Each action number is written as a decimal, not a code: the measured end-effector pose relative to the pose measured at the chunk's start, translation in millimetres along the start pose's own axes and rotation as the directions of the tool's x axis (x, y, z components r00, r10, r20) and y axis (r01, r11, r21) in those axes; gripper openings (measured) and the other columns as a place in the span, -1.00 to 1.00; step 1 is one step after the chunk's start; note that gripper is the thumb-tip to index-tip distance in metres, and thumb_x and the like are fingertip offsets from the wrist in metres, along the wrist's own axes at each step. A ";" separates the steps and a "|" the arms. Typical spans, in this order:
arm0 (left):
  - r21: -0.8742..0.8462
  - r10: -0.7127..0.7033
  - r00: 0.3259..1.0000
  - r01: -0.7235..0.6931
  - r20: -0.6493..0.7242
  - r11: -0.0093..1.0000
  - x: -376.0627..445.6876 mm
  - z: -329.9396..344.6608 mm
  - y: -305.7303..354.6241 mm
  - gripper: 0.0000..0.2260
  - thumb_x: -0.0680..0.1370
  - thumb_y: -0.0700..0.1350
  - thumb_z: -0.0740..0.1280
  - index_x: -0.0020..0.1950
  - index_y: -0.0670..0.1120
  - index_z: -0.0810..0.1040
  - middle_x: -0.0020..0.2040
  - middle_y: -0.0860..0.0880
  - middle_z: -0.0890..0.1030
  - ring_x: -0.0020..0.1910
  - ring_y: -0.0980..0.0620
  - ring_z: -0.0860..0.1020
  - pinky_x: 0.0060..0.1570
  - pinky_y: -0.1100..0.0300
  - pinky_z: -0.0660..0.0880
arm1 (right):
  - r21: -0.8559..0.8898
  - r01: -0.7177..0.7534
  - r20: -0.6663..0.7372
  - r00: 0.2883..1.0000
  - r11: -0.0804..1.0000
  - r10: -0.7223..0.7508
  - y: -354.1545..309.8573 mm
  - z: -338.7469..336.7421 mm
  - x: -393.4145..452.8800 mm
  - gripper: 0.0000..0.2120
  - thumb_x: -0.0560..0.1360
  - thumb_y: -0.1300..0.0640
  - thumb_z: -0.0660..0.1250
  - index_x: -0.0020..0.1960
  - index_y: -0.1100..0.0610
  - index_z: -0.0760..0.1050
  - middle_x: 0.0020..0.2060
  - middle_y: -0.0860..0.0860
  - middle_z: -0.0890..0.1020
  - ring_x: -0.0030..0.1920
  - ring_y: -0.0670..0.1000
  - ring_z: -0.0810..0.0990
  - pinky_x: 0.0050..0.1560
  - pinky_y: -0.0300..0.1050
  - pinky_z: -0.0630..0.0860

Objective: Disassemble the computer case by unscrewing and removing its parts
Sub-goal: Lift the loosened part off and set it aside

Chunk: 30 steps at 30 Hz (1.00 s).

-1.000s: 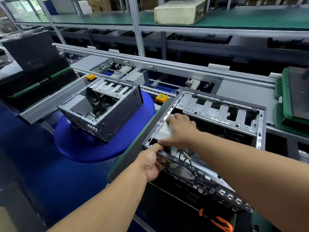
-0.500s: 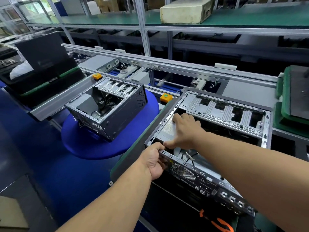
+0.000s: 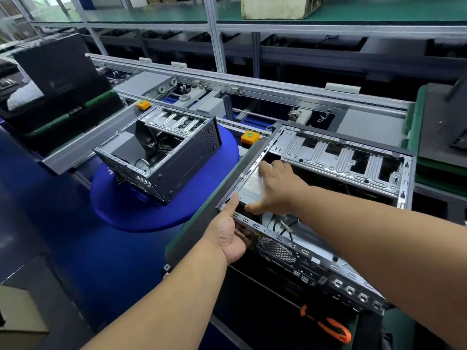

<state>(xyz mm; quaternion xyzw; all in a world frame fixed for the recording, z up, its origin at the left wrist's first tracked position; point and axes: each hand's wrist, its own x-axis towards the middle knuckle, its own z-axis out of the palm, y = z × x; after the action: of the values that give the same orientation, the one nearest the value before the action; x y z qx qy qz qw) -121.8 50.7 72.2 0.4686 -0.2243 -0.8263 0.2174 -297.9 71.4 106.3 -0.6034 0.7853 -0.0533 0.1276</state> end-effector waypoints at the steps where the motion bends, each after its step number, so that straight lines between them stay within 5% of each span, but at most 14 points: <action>1: 0.031 0.010 0.999 -0.009 -0.040 0.999 3.7 1.0 -1.2 -0.52 0.52 0.30 0.44 -0.04 -0.15 0.67 -0.13 -0.14 0.70 -0.30 -0.04 0.58 -0.24 0.16 0.59 | 0.002 0.001 -0.011 1.000 1.000 -0.001 0.7 1.1 -1.0 0.05 0.07 -0.64 0.25 0.33 0.01 0.20 0.12 0.08 0.34 0.15 0.12 0.30 0.19 0.09 0.45; 4: 0.099 0.035 0.980 -0.016 -0.195 0.995 14.9 3.3 -2.0 -0.25 0.47 0.50 0.34 0.29 -0.14 0.59 0.05 -0.15 0.72 -0.15 -0.13 0.67 0.05 -0.05 0.60 | 0.011 0.008 -0.066 0.998 1.000 -0.007 1.7 6.2 -6.0 -0.02 0.07 -0.62 0.28 0.25 -0.01 0.20 0.07 0.05 0.31 0.10 0.09 0.28 0.10 0.02 0.42; 10: 0.124 0.068 0.971 -0.040 -0.228 0.991 17.6 7.2 -3.2 -0.22 0.44 0.52 0.33 0.33 -0.10 0.52 0.00 -0.18 0.77 -0.12 -0.24 0.76 0.00 -0.32 0.67 | 0.168 0.010 -0.170 0.985 0.986 0.019 30.0 18.7 -33.5 -0.07 0.10 -0.53 0.39 0.27 -0.05 0.20 0.14 0.00 0.30 0.15 0.04 0.31 0.18 0.02 0.50; 14: 0.074 0.073 0.968 -0.057 -0.241 0.996 17.5 9.7 -5.8 -0.24 0.42 0.52 0.36 0.29 -0.08 0.45 0.05 -0.13 0.73 -0.08 -0.14 0.72 -0.31 0.08 0.60 | 0.320 0.019 -0.170 0.985 0.947 0.038 59.6 31.5 -67.1 0.14 0.12 -0.40 0.51 0.52 -0.14 0.02 0.24 -0.03 0.25 0.20 0.09 0.39 0.20 0.04 0.53; 17: 0.082 0.025 0.974 -0.007 -0.226 0.997 17.9 8.0 -0.8 -0.30 0.46 0.47 0.36 0.30 -0.08 0.43 0.12 -0.23 0.72 -0.02 -0.27 0.74 -0.03 -0.22 0.69 | 0.373 -0.017 -0.117 0.991 0.928 0.065 67.0 35.1 -79.3 0.29 0.10 -0.38 0.53 0.57 -0.41 -0.25 0.31 -0.01 0.21 0.10 0.13 0.46 0.09 0.02 0.57; 20: 0.218 0.061 0.937 0.017 -0.343 0.976 9.1 2.0 -1.7 -0.43 0.55 0.38 0.37 0.31 -0.04 0.49 0.05 -0.12 0.69 -0.05 -0.19 0.71 -0.09 -0.08 0.65 | 0.393 -0.052 -0.102 0.990 0.918 0.100 65.3 33.3 -81.6 0.17 0.06 -0.35 0.53 0.50 -0.46 -0.09 0.32 -0.04 0.18 0.10 0.11 0.49 0.06 0.00 0.59; 23: 0.390 0.282 0.837 -0.090 -0.468 0.916 -9.4 -3.1 -3.7 -0.60 0.47 0.16 0.41 0.15 -0.07 0.48 -0.12 0.03 0.52 -0.27 0.01 0.46 -0.26 0.11 0.42 | 0.434 -0.058 -0.127 0.984 0.899 0.125 55.1 26.1 -80.7 0.08 0.04 -0.29 0.52 0.43 -0.47 0.04 0.24 -0.10 0.18 0.15 0.09 0.45 0.06 0.04 0.63; 27: 0.639 0.677 0.708 -0.429 -0.201 0.638 -26.7 13.0 16.8 -0.81 0.45 -0.04 0.36 -0.01 -0.05 0.44 -0.13 -0.05 0.55 -0.37 0.07 0.46 -0.47 0.23 0.38 | 0.439 -0.083 -0.142 0.977 0.895 0.160 46.6 -1.9 -78.3 0.04 0.04 -0.32 0.49 0.45 -0.43 0.10 0.18 -0.05 0.23 0.19 0.06 0.40 0.13 -0.02 0.58; 30: 0.764 0.663 0.741 -0.486 0.103 0.424 -23.4 33.7 33.0 -0.83 0.53 0.00 0.39 0.08 0.08 0.48 0.02 0.01 0.59 -0.14 0.13 0.57 -0.32 0.30 0.41 | 0.412 -0.136 -0.122 0.972 0.901 0.203 40.1 -30.0 -79.5 0.05 0.05 -0.36 0.47 0.48 -0.38 0.11 0.19 -0.01 0.26 0.11 0.06 0.46 0.07 -0.06 0.59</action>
<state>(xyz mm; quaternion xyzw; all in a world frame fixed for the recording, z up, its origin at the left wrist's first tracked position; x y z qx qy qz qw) -135.3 43.0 122.5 0.4938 -0.6661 -0.4740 0.2964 -324.3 156.4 136.5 -0.4874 0.8150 -0.2504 0.1884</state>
